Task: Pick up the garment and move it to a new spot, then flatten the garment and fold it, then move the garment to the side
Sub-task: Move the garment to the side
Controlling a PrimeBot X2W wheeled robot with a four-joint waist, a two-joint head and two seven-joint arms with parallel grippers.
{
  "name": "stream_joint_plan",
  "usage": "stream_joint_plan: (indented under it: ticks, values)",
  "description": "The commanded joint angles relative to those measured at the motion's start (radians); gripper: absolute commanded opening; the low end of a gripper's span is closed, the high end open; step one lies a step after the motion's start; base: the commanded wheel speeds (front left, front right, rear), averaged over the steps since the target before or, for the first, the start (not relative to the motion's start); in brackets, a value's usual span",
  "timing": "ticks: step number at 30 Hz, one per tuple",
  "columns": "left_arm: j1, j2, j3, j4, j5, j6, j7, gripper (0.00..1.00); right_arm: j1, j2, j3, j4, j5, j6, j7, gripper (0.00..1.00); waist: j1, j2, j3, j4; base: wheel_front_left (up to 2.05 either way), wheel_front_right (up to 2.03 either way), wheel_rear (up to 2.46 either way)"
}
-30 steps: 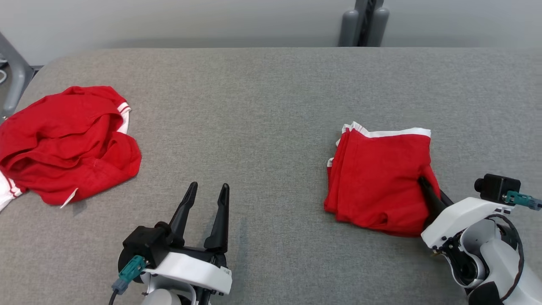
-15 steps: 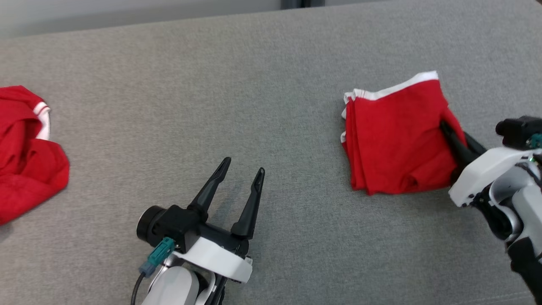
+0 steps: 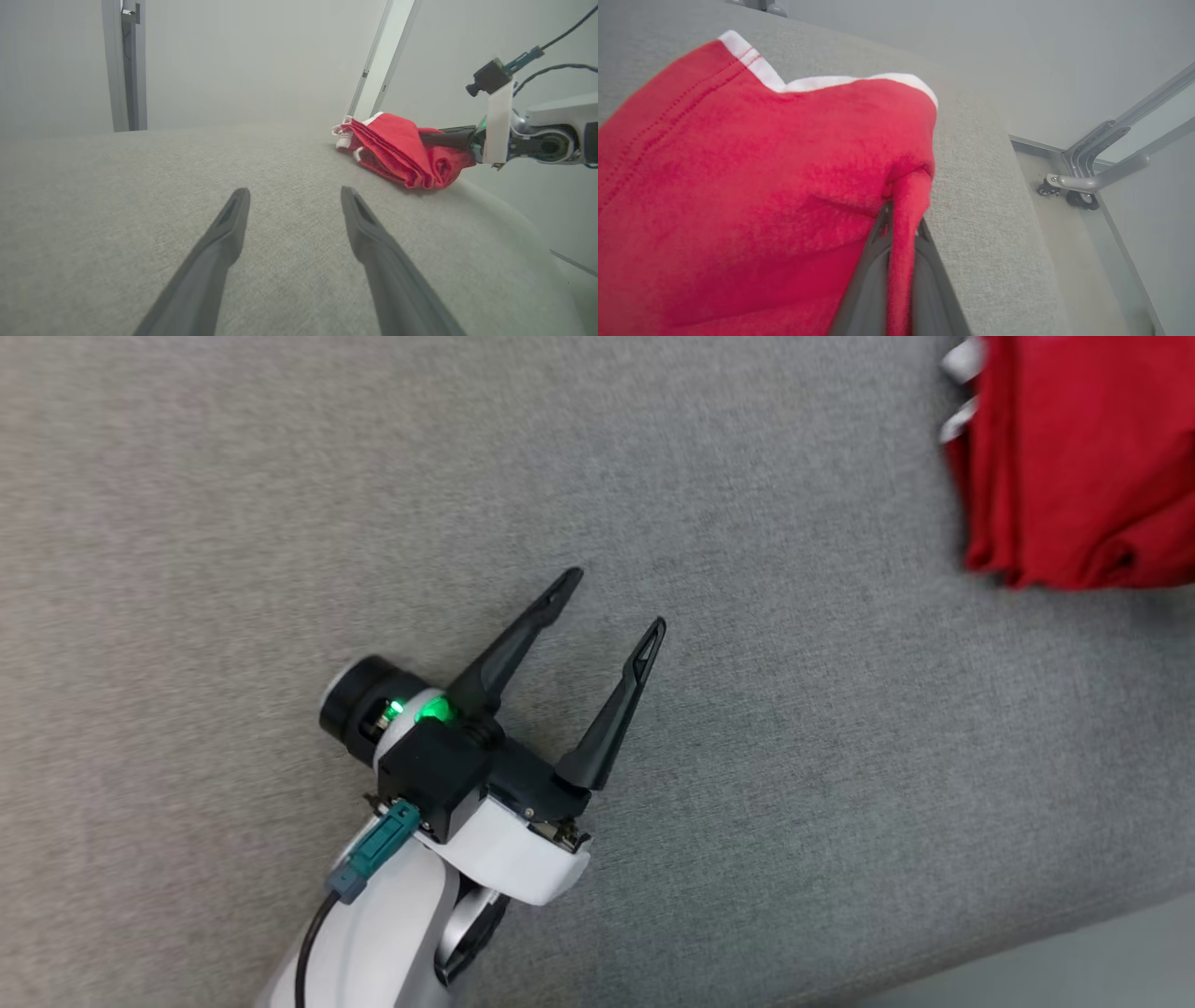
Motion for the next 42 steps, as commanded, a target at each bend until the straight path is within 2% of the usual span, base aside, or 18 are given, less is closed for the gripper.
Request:
stream_joint_plan:
  ticks: [1,10,17,18,19,31,37,42]
  values:
    - [-0.027,0.021,-0.002,-0.023,0.017,-0.005,-0.002,1.00,-0.032,-0.026,-0.005,0.033,-0.002,-0.001,-0.023,0.00,0.0000,-0.0001,0.055,-0.044,0.00,0.00,0.00]
    - [-0.036,0.049,-0.016,-0.065,0.029,-0.008,0.004,1.00,-0.112,-0.074,-0.020,0.186,-0.055,-0.001,-0.072,0.00,0.0000,-0.0001,0.083,-0.047,0.00,0.00,0.00]
    - [-0.032,0.047,-0.032,-0.076,0.026,0.000,0.005,1.00,-0.154,-0.054,-0.072,0.312,-0.086,-0.001,-0.091,0.00,0.0000,-0.0001,0.074,-0.015,0.00,0.00,0.00]
    - [-0.030,0.045,-0.032,-0.076,0.023,0.003,0.004,1.00,-0.158,-0.054,-0.077,0.326,-0.095,-0.001,-0.093,0.35,0.0000,-0.0001,0.070,-0.010,0.00,0.00,0.00]
    - [-0.028,0.044,-0.031,-0.075,0.021,0.006,0.003,1.00,-0.162,-0.048,-0.086,0.339,-0.094,-0.001,-0.094,1.00,0.0000,-0.0001,0.065,-0.006,0.00,0.00,0.00]
    - [0.008,0.008,-0.040,-0.052,-0.016,0.025,-0.001,1.00,-0.161,0.000,-0.113,0.471,-0.128,-0.001,-0.096,1.00,0.0000,-0.0001,-0.091,0.036,0.00,0.00,0.00]
    - [0.058,-0.005,-0.011,-0.045,-0.050,0.045,-0.002,1.00,-0.135,0.022,-0.132,0.383,-0.130,-0.001,-0.095,1.00,0.0000,-0.0001,-0.204,0.061,0.00,0.00,0.00]
    - [0.105,-0.011,0.038,-0.038,-0.071,0.068,-0.001,1.00,-0.084,0.080,-0.171,0.256,-0.140,-0.001,-0.095,1.00,0.0000,-0.0001,-0.287,0.088,0.00,0.00,0.00]
